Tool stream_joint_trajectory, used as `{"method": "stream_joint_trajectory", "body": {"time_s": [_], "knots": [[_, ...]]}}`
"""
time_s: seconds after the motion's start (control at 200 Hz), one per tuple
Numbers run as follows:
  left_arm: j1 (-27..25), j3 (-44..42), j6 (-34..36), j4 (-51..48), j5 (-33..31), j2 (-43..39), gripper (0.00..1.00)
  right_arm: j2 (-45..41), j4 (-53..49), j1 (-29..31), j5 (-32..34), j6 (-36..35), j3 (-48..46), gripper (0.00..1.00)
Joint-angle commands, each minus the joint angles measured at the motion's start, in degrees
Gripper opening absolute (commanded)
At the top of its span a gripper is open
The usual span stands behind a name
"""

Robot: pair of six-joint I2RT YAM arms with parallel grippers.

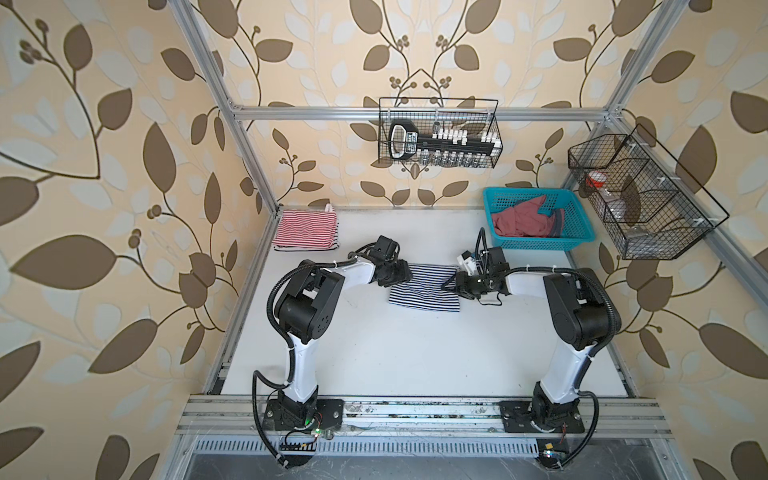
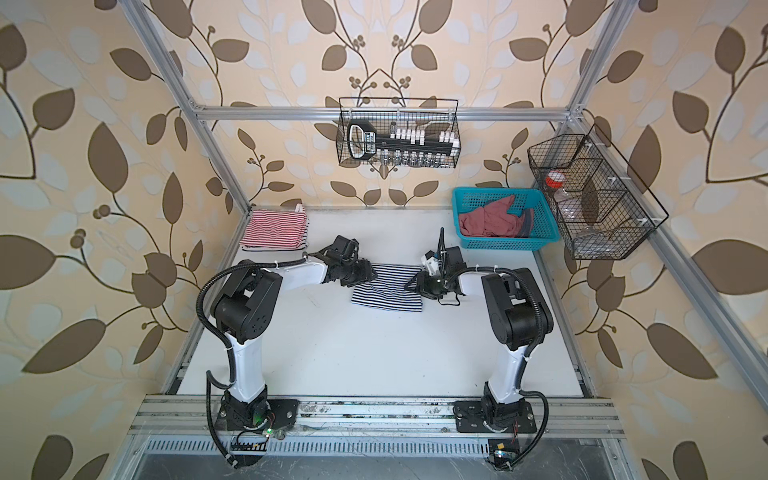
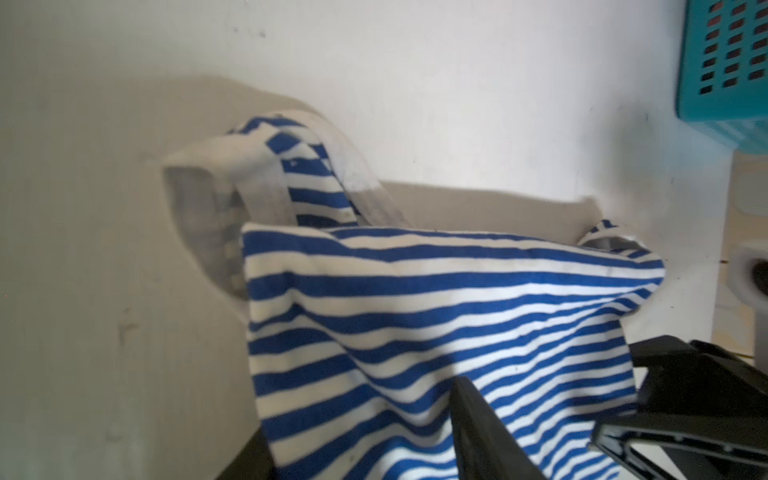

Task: Fold and stack the tank tops
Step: 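Pinch the folded striped tank top's edge with the left gripper and lift it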

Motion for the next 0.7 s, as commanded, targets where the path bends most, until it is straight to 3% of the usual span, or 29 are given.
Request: {"method": "stream_joint_trajectory", "body": {"time_s": [0.0, 0.135, 0.225, 0.47, 0.7], "knots": [[-1.33, -5.83, -2.51, -11.5, -0.22, 7.52, 0.44, 4.52, -4.15, 0.82, 4.3, 0.54, -1.31, 0.48], [-1.65, -5.84, -3.1, -10.64, 0.41, 7.75, 0.25, 5.47, -3.18, 0.95, 3.6, 0.96, -1.17, 0.48], [-1.59, -5.62, -3.26, -10.95, 0.23, 7.48, 0.0, 5.58, -3.1, 0.91, 3.39, 1.03, -1.2, 0.48], [-1.32, -0.44, -1.85, -19.51, -8.87, 2.29, 0.0, 0.73, -5.59, -0.09, 5.89, 0.15, -2.56, 0.5], [0.93, 14.28, 2.19, -30.99, -15.72, 1.93, 0.0, -8.35, -7.86, -2.59, 8.72, 0.59, -7.59, 0.51]]}}
